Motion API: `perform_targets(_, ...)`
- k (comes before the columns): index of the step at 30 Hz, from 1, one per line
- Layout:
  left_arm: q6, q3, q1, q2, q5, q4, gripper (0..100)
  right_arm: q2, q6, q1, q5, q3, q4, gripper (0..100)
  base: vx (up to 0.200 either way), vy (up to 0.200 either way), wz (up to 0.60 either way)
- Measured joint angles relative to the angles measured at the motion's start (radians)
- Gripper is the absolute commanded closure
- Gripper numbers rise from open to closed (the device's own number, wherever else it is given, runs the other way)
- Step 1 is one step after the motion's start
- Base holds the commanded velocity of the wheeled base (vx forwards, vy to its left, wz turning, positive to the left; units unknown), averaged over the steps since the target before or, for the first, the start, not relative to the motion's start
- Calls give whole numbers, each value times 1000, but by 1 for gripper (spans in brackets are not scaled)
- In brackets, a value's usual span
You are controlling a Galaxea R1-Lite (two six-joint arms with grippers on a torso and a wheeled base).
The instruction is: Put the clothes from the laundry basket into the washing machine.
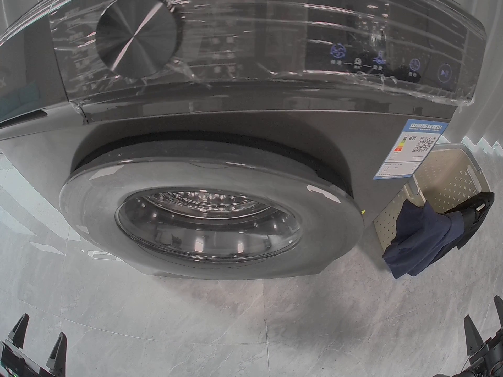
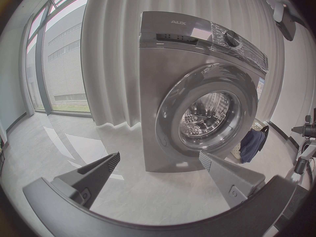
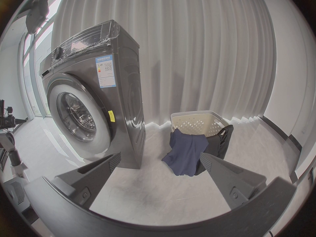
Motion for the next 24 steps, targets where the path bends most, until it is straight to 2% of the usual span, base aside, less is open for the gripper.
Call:
perform_targets(7,0,0,0,0,0,0,0,0,0,1,1,0,0,0,0,0,0)
perform_targets(19,0,0,1,0,0,0,0,0,0,1,0,0,0,0,0,200,0)
perform_targets(24,0,0,0,0,0,0,0,0,0,-1,0,0,0,0,0,0,0)
